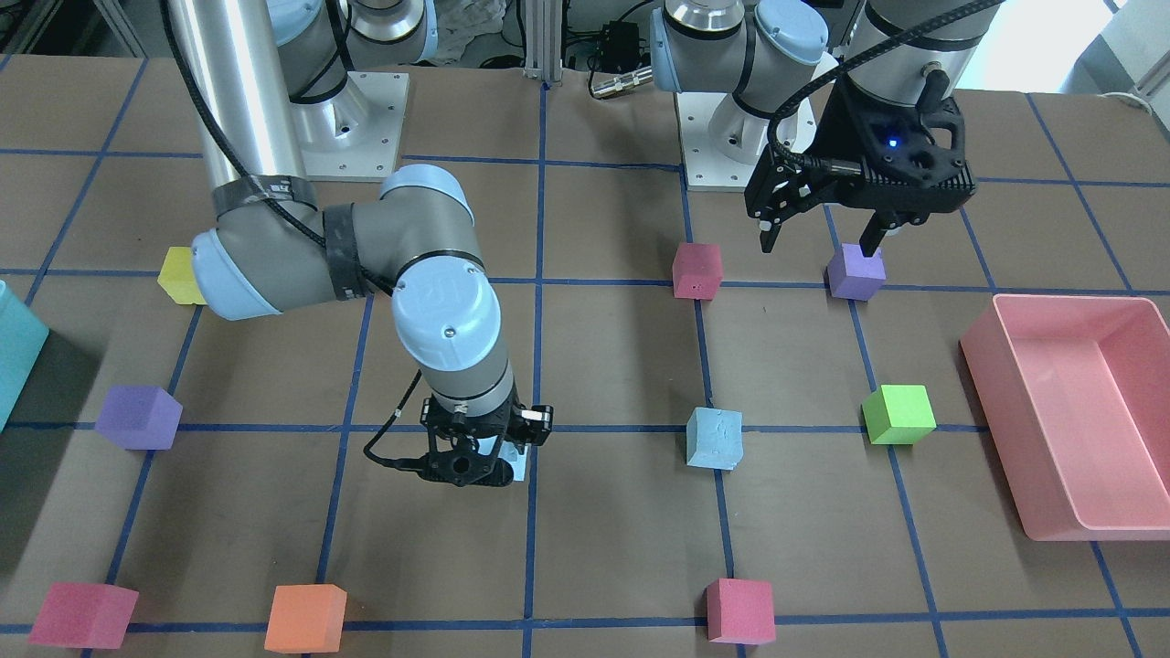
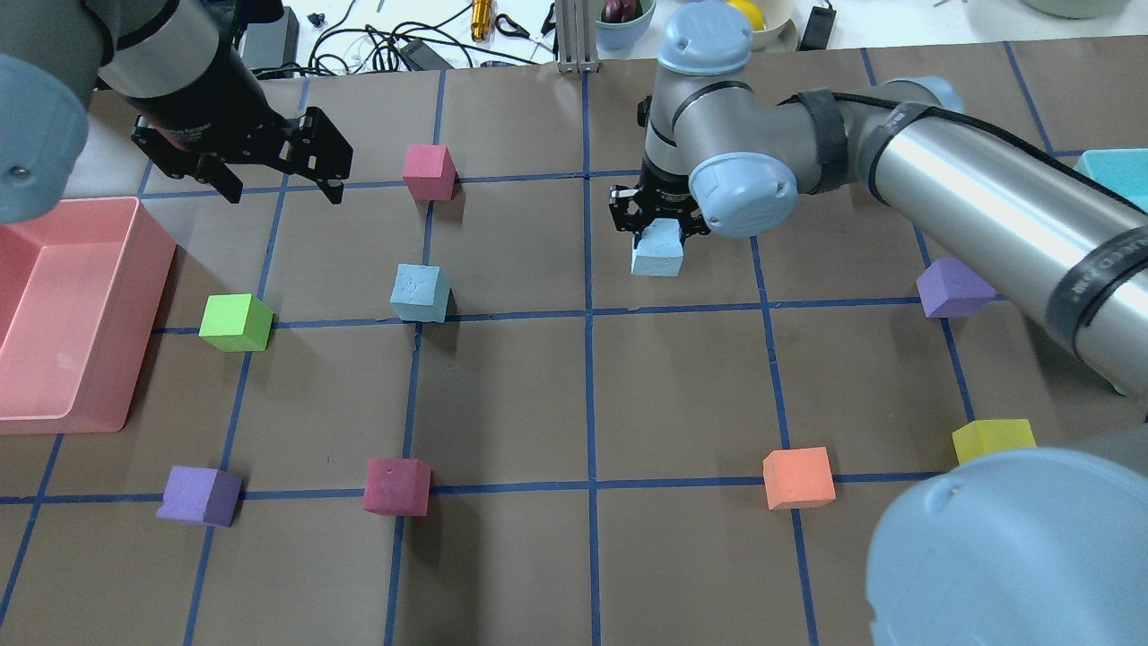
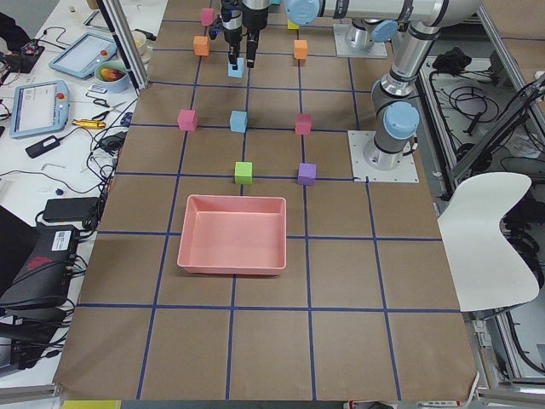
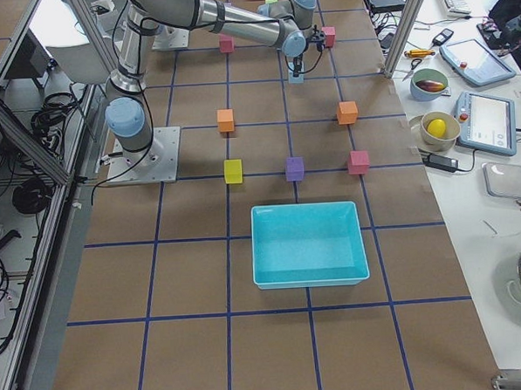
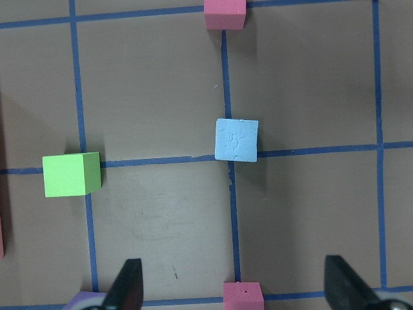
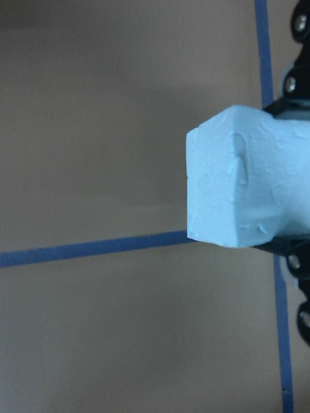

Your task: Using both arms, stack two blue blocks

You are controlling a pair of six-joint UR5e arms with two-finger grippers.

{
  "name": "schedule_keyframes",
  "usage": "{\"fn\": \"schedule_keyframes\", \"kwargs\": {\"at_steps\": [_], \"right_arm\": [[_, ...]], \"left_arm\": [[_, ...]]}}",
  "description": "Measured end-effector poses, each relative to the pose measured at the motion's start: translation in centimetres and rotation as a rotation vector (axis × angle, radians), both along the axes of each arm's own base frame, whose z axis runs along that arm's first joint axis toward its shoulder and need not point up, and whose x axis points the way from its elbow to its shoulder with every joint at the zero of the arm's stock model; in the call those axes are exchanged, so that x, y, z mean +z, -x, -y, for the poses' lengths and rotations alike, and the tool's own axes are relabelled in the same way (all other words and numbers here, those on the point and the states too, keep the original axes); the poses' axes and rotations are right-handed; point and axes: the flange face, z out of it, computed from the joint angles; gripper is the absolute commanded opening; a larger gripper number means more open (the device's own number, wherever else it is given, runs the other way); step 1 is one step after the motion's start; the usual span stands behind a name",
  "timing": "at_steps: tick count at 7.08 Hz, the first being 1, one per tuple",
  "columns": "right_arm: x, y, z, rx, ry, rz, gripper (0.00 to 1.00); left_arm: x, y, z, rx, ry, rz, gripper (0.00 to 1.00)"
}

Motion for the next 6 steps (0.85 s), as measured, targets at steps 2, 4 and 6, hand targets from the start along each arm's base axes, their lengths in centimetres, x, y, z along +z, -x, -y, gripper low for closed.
{"fn": "schedule_keyframes", "kwargs": {"at_steps": [2,4,6], "right_arm": [[-1.5,-2.1,-0.2,0.012,-0.016,-0.004,0.00],[-2.4,-2.4,-0.7,0.020,-0.043,-0.013,0.07],[-2.9,-2.5,-1.1,0.024,-0.056,-0.018,0.49]], "left_arm": [[0.0,0.0,0.0,0.000,0.000,0.000,1.00],[0.0,0.0,0.0,0.000,0.000,0.000,1.00],[0.0,0.0,0.0,0.001,0.000,0.000,1.00]]}}
